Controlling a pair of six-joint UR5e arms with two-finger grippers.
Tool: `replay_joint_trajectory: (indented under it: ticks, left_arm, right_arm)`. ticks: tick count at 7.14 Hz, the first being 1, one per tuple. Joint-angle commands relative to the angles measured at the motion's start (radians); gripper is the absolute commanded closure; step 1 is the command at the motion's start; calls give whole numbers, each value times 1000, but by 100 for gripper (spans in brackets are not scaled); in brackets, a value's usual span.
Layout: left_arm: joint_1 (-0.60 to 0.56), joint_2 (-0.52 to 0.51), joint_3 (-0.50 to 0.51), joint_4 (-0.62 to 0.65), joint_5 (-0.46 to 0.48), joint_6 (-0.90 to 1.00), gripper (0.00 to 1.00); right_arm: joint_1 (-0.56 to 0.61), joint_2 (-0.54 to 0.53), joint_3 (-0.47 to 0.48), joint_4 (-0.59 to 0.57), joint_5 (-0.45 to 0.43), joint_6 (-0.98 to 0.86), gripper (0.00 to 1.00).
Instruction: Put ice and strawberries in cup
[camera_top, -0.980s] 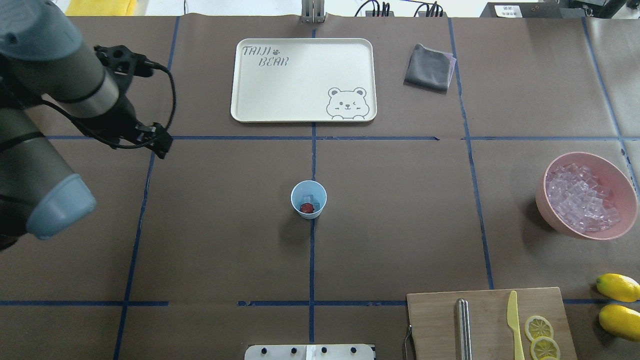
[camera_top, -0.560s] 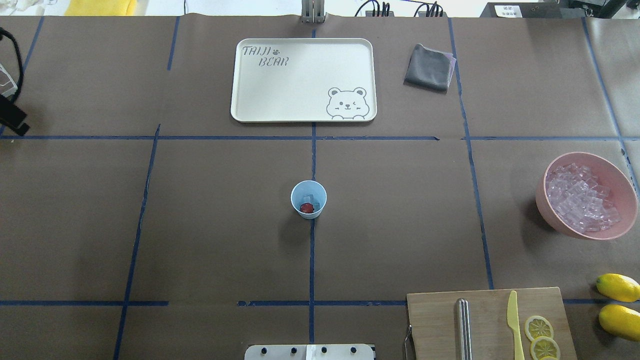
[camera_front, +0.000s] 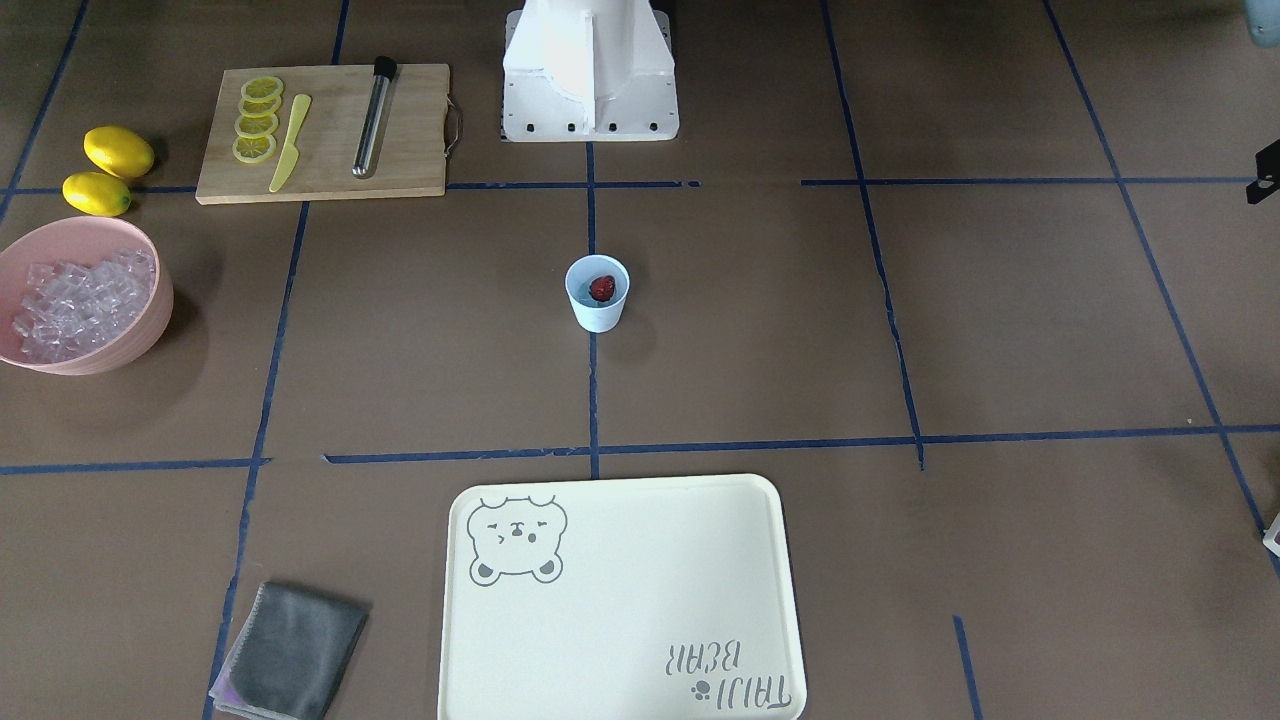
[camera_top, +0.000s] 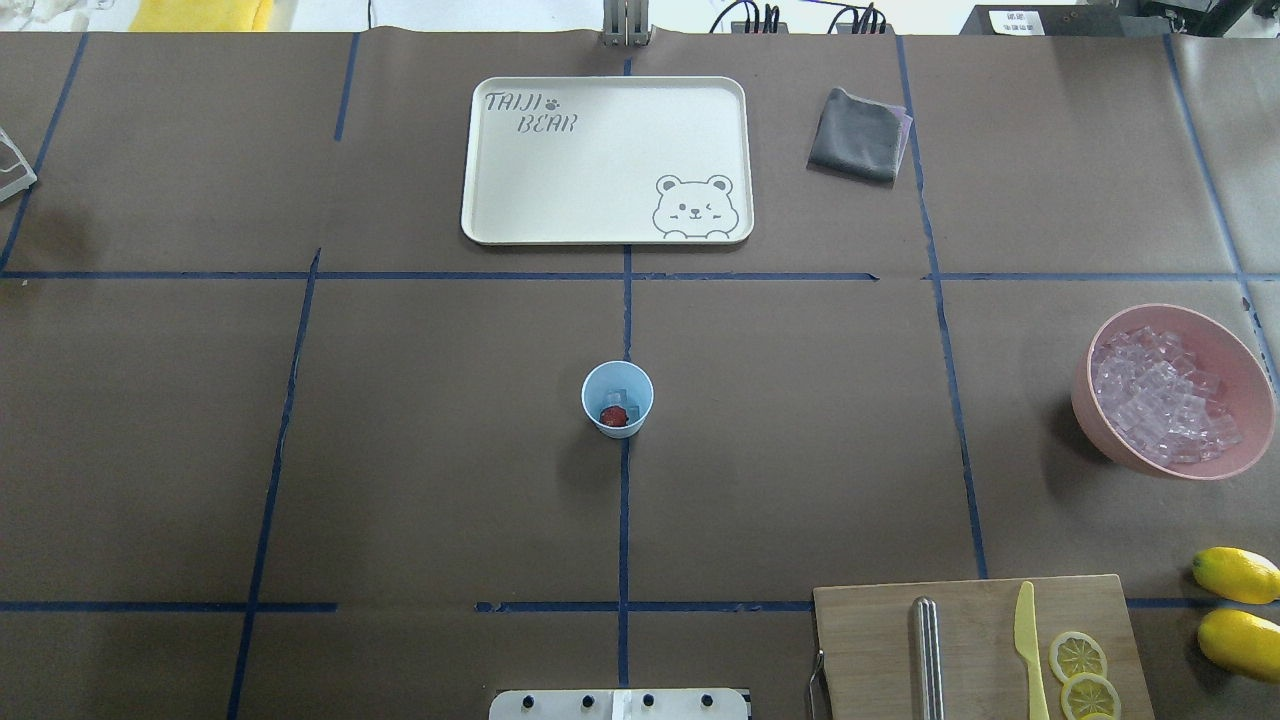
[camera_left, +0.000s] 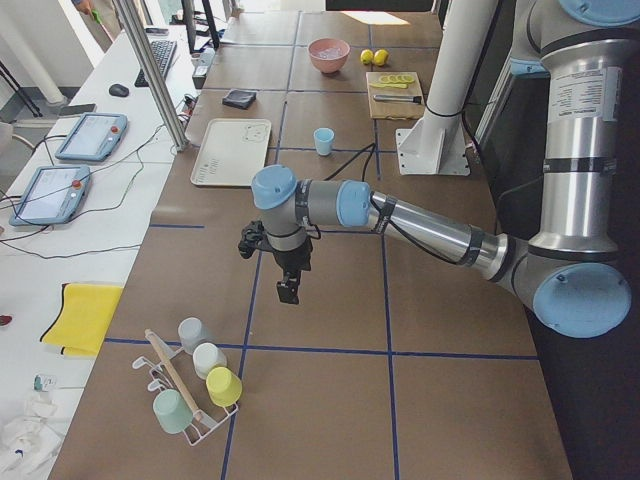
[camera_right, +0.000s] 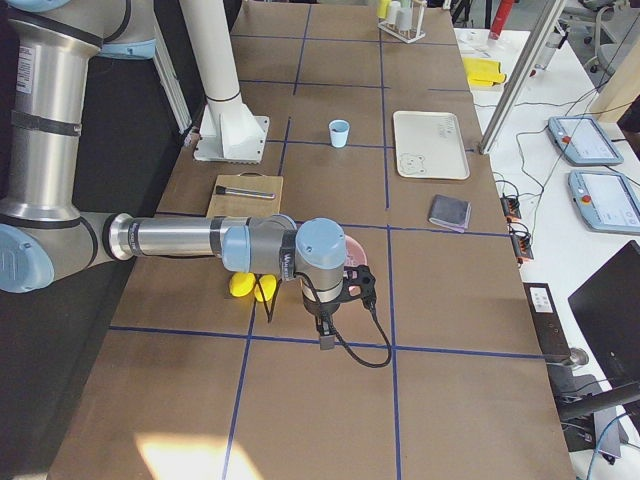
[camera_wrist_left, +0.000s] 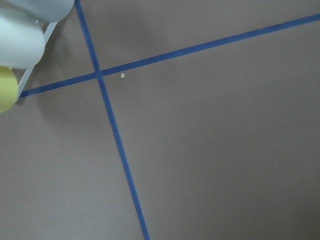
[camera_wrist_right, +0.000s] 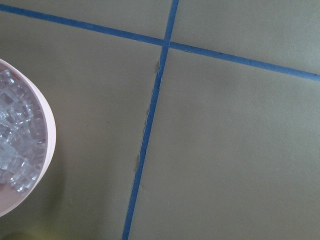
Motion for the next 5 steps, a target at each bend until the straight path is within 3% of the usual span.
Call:
replay_joint_trajectory:
  ticks: [1, 2, 3, 5]
  left_arm:
    - [-94, 96, 85, -131, -2, 78, 0]
    - [-96, 135, 94, -190, -8, 65, 0]
    - [-97, 135, 97, -192, -55, 12, 0]
    - [-96, 134, 96, -192, -60, -12, 0]
  right_arm:
    - [0, 0, 1, 0, 0, 0, 0]
    - [0, 0, 1, 2, 0, 0, 0]
    - [0, 0, 2, 2, 0, -1, 0]
    - [0, 0, 2, 2, 0, 0, 0]
